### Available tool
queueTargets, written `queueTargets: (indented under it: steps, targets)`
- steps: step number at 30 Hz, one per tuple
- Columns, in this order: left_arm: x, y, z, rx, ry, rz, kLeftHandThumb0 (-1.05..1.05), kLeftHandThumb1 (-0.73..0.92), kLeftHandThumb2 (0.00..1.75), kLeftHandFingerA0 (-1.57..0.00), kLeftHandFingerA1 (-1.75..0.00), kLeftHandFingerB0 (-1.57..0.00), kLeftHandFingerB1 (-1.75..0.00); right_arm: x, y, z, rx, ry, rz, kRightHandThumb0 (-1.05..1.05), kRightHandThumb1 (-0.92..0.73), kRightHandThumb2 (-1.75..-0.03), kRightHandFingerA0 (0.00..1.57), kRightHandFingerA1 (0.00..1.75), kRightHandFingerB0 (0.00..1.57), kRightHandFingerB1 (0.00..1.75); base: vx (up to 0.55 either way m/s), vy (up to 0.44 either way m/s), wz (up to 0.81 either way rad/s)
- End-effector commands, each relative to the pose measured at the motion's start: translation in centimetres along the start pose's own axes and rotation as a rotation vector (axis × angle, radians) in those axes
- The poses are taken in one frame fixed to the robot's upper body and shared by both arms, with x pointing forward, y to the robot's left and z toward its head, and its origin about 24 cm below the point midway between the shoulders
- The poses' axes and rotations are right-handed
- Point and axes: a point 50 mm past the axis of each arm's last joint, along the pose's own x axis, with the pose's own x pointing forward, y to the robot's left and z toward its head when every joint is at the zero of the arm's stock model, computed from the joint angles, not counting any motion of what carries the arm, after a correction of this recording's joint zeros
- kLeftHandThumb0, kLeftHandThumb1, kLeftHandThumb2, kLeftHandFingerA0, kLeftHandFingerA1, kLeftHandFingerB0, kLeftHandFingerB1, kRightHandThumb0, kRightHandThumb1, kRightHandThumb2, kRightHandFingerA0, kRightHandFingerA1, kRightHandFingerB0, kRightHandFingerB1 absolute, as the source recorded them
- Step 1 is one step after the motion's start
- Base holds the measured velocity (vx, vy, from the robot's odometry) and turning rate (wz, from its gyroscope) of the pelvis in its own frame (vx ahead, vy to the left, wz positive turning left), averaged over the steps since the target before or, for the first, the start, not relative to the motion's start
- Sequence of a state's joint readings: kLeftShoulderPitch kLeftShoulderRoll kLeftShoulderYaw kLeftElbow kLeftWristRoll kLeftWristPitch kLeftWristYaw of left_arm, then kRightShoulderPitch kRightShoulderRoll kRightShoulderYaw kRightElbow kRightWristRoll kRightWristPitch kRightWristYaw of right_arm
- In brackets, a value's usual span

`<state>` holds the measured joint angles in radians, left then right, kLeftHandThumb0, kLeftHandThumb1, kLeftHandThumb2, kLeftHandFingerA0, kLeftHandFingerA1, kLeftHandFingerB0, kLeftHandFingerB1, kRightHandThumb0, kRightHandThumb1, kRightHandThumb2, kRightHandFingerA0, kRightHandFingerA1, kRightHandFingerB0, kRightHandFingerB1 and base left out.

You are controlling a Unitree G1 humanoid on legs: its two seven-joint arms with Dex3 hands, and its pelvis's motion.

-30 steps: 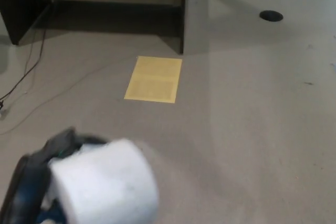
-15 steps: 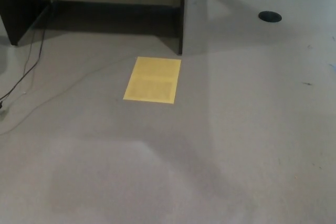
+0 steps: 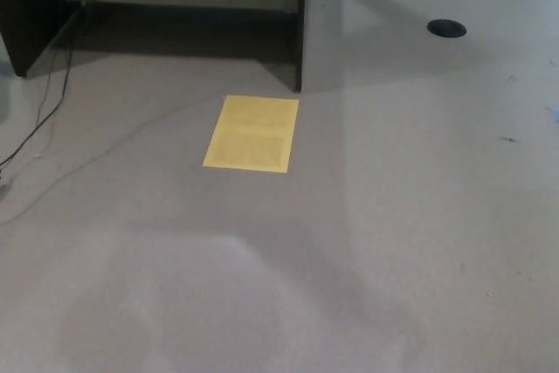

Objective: A person is holding a toilet paper roll and the robot extends its left hand to grab the roll by inserting its thumb into the gap in the middle and brings its hand down by its side. Then it extends its arm again to hand the toilet paper roll back to the person.

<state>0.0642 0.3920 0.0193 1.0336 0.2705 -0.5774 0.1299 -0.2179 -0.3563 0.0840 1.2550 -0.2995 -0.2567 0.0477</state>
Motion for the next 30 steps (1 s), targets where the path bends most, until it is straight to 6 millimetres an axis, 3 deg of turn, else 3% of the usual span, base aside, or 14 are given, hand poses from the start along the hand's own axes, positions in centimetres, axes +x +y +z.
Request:
queueTargets:
  steps: [1, 5, 7, 9, 11, 12, 13, 15, 19, 23, 25, 27, 28, 30]
  targets:
    - [-0.4, 1.0, 0.6, -0.012, -0.103, 0.068, -0.12, 0.79, 0.66, -0.85, -1.39, -0.79, -1.17, -0.1, 0.0, -0.3, -0.009, 0.016, 0.011, -0.35, -0.65, -0.60, 0.77, 0.61, 0.59, 0.43, 0.00, 0.000, 0.00]
    - [0.2, 1.7, 2.6, -0.050, -0.226, 0.094, -0.13, 0.80, 0.68, -0.88, -1.35, -0.80, -1.14, -0.1, 0.3, -0.4, -0.011, 0.010, 0.022, -0.35, -0.64, -0.59, 0.78, 0.64, 0.60, 0.44, 0.00, 0.000, 0.00]
    - [1.0, 2.3, 6.4, -0.066, -0.399, 0.117, -0.11, 0.76, 0.72, -0.93, -1.36, -0.80, -1.13, -0.2, 0.4, -0.7, -0.032, 0.021, 0.024, -0.35, -0.65, -0.60, 0.76, 0.57, 0.59, 0.43, 0.00, 0.000, 0.00]
    - [1.1, 2.5, 7.4, -0.058, -0.439, 0.122, -0.11, 0.76, 0.72, -0.93, -1.36, -0.80, -1.13, -0.2, 0.4, -0.7, -0.034, 0.020, 0.024, -0.35, -0.65, -0.60, 0.76, 0.57, 0.59, 0.43, 0.00, 0.000, 0.00]
    - [2.0, 3.3, 12.2, -0.061, -0.595, 0.139, -0.11, 0.75, 0.72, -0.95, -1.34, -0.82, -1.07, -0.2, 0.2, -0.8, -0.019, 0.025, 0.019, -0.37, -0.65, -0.60, 0.78, 0.62, 0.59, 0.43, 0.00, 0.000, 0.00]
    - [2.0, 3.3, 12.6, -0.060, -0.604, 0.139, -0.24, 0.83, 0.65, -0.79, -1.36, -0.71, -1.05, -0.3, 0.1, -0.8, -0.017, 0.026, 0.018, -0.37, -0.65, -0.60, 0.79, 0.62, 0.59, 0.43, 0.00, 0.000, 0.00]
    - [2.1, 3.4, 14.7, -0.059, -0.665, 0.134, -0.11, 0.78, 0.70, -0.91, -1.36, -0.77, -1.13, -0.3, 0.0, -1.0, -0.016, 0.031, 0.015, -0.36, -0.65, -0.60, 0.79, 0.62, 0.60, 0.43, 0.00, 0.000, 0.00]
    - [1.9, 3.7, 17.1, -0.055, -0.746, 0.132, -0.08, 0.79, 0.70, -0.89, -1.37, -0.76, -1.13, -0.4, 0.0, -1.1, -0.015, 0.034, 0.013, -0.37, -0.64, -0.60, 0.78, 0.60, 0.59, 0.43, 0.00, 0.000, 0.00]
    - [0.7, 4.6, 24.6, 0.016, -0.989, 0.145, -0.04, 0.78, 0.66, -0.85, -1.33, -0.76, -1.11, -0.4, 0.0, -1.1, -0.005, 0.034, 0.017, -0.35, -0.65, -0.60, 0.77, 0.62, 0.58, 0.43, 0.00, 0.000, 0.00]
    - [-0.5, 4.8, 30.2, 0.050, -1.162, 0.142, -0.02, 0.79, 0.66, -0.79, -1.37, -0.74, -1.11, -0.4, 0.0, -1.3, -0.008, 0.038, 0.015, -0.38, -0.65, -0.60, 0.77, 0.61, 0.59, 0.42, 0.00, 0.000, 0.00]
    - [-1.4, 4.4, 33.3, 0.094, -1.230, 0.142, -0.06, 0.80, 0.68, -0.71, -1.48, -0.68, -1.25, -0.5, 0.1, -1.5, -0.002, 0.041, 0.019, -0.38, -0.64, -0.60, 0.77, 0.62, 0.60, 0.43, 0.00, 0.000, 0.00]
    - [-2.4, 3.8, 35.7, 0.107, -1.282, 0.126, -0.06, 0.80, 0.68, -0.73, -1.52, -0.67, -1.28, -0.7, 0.4, -1.9, 0.011, 0.052, 0.027, -0.36, -0.64, -0.60, 0.76, 0.62, 0.59, 0.43, 0.00, 0.000, 0.00]
    - [-3.5, 3.1, 38.6, 0.103, -1.329, 0.104, -0.07, 0.74, 0.72, -0.87, -1.53, -0.74, -1.22, -0.7, 0.6, -2.1, 0.014, 0.058, 0.038, -0.35, -0.65, -0.60, 0.76, 0.61, 0.57, 0.42, 0.00, 0.000, 0.00]
    - [-3.6, 3.1, 38.9, 0.104, -1.330, 0.103, -0.21, 0.77, 0.67, -0.75, -1.50, -0.69, -1.08, -0.7, 0.7, -2.0, 0.015, 0.057, 0.039, -0.35, -0.65, -0.60, 0.75, 0.60, 0.57, 0.42, 0.00, 0.000, 0.00]
